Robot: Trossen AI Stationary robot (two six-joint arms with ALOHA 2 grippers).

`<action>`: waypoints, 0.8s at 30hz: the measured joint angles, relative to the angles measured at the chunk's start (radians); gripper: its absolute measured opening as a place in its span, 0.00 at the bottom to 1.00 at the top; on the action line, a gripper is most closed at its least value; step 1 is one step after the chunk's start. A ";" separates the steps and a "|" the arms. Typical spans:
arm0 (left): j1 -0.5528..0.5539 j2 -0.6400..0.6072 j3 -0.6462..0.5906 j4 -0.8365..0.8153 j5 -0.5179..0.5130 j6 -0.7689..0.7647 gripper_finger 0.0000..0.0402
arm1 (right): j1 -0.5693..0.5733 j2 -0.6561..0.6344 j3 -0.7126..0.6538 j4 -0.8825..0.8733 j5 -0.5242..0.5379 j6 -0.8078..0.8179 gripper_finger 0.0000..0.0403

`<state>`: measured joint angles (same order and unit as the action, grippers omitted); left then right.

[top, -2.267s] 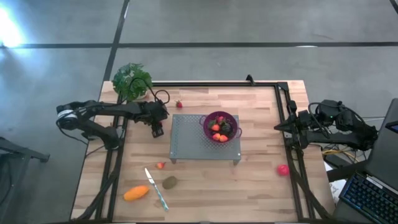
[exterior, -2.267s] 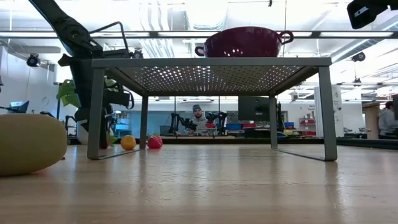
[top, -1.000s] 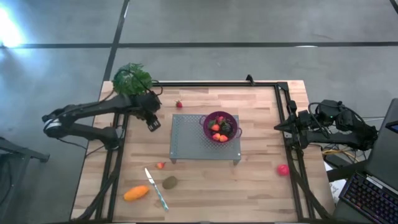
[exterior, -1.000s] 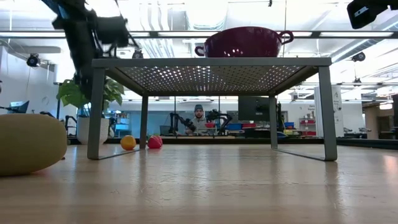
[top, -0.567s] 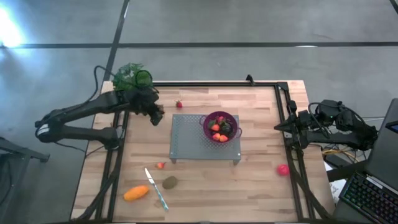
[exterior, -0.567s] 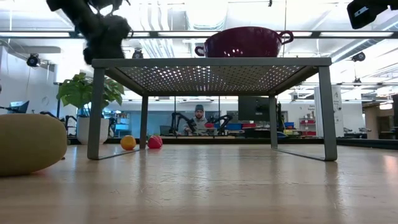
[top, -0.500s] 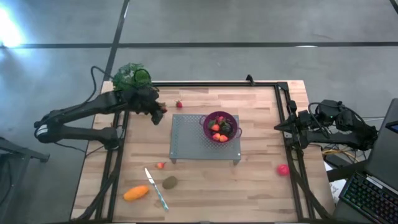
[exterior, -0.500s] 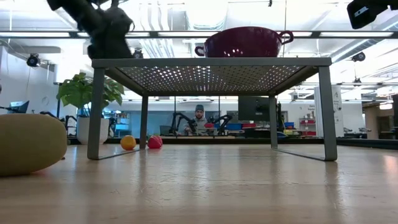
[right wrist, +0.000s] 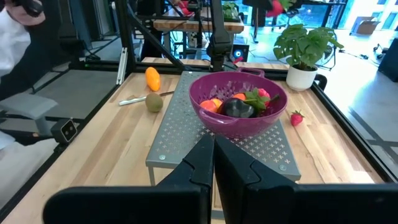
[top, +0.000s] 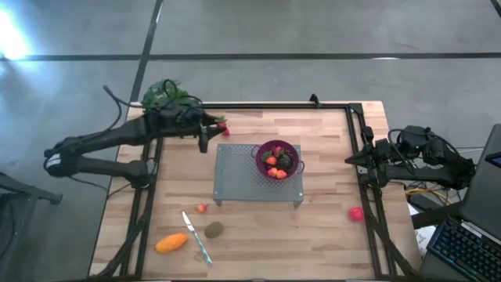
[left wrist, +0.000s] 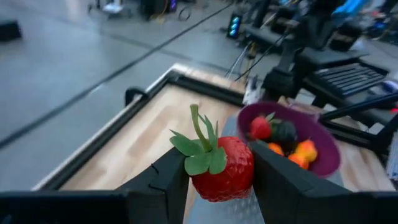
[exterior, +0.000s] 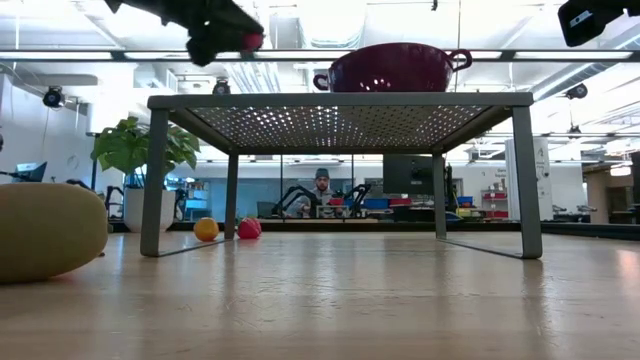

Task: Pick & Place Fruit
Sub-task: Put the strawberry in the purple strainer bowl on the shelf

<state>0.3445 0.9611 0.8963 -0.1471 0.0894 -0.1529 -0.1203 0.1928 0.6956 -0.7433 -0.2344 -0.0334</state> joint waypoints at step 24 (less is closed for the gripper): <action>-0.124 0.280 0.041 0.504 0.190 0.102 0.38 | 0.000 0.000 0.000 0.000 0.000 0.000 0.02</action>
<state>0.2208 1.2415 0.9371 0.3571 0.2790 -0.0512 -0.1204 0.1928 0.6956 -0.7429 -0.2346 -0.0334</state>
